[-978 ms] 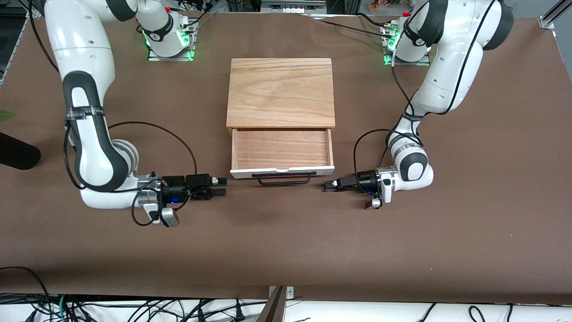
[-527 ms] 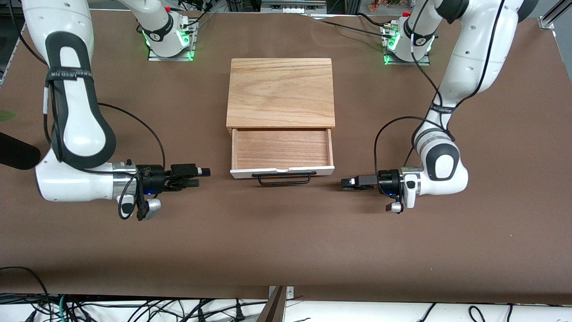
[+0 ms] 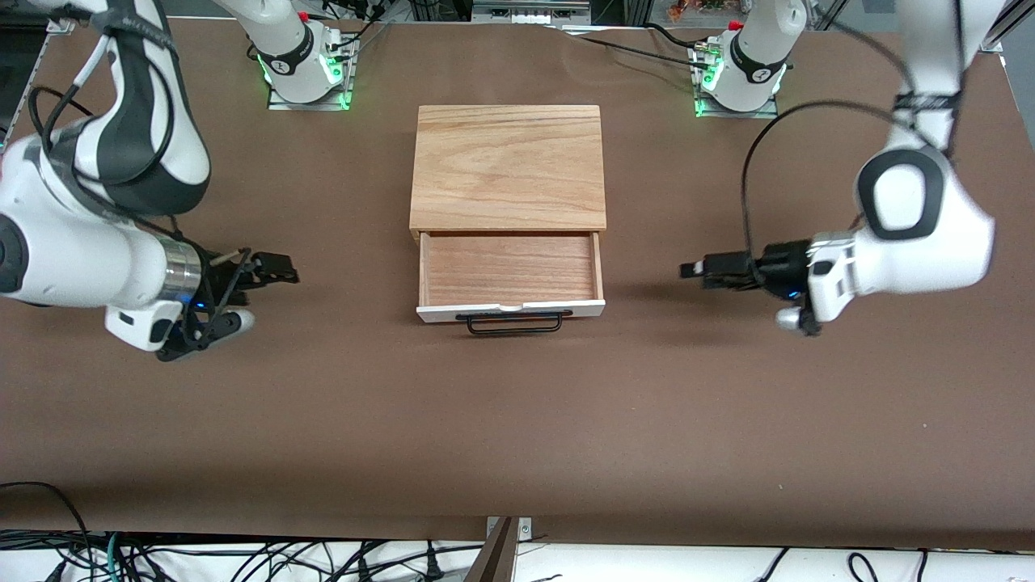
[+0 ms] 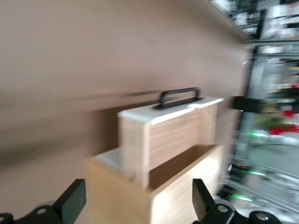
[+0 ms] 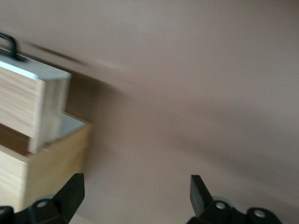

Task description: Pull top drawer with both arms simultaneously

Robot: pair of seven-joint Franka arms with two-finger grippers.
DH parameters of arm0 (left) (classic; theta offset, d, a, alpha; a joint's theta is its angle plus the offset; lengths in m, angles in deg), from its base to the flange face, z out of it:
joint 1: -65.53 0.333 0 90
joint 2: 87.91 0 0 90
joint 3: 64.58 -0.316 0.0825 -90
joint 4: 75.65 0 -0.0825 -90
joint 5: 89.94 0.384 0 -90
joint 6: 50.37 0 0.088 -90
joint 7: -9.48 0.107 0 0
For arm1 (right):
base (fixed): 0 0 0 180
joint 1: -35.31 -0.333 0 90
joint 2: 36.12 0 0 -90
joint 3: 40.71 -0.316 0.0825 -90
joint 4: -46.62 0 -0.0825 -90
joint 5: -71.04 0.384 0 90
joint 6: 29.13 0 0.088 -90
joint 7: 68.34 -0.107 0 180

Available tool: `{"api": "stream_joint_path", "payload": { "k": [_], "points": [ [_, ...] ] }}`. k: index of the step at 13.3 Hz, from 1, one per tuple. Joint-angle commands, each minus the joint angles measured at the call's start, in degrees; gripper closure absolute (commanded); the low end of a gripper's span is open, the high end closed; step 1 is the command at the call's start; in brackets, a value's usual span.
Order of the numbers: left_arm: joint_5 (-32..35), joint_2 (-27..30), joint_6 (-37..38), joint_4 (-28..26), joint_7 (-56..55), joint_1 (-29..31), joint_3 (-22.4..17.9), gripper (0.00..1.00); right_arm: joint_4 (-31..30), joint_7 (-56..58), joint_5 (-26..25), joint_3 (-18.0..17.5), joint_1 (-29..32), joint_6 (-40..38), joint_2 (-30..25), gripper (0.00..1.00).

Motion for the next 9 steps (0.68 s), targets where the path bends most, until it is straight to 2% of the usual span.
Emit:
{"api": "stream_joint_path", "payload": {
  "k": [1, 4, 5, 7, 9],
  "points": [
    [13.45, 10.02, 3.62, -3.81, -6.78, 0.02, 0.52, 0.0, -0.88, -1.02, -8.14, 0.31, -0.68, -4.99, -5.04, 0.0],
    [30.85, 16.53, 11.09, -2.93, -7.94, 0.64, 1.75, 0.0, -0.88, -0.93, -10.35, 1.45, -0.59, -9.92, -7.94, 0.0],
    [34.64, 17.59, 12.95, -1.89, -7.94, 0.73, 1.75, 0.0, -1.67, -1.02, -10.26, 1.54, -0.41, -9.85, -10.04, 0.0],
    [41.76, 17.6, 16.38, 2.06, -7.85, 0.9, 1.75, 0.0, -7.88, -3.55, -9.3, 0.67, 2.82, -7.23, -14.35, 0.0],
    [48.89, 17.78, 16.66, 4.53, -7.41, 0.82, 1.75, 0.0, -15.34, -6.36, -8.68, -0.47, 4.6, -5.29, -19.26, 0.0]
  ]
}}
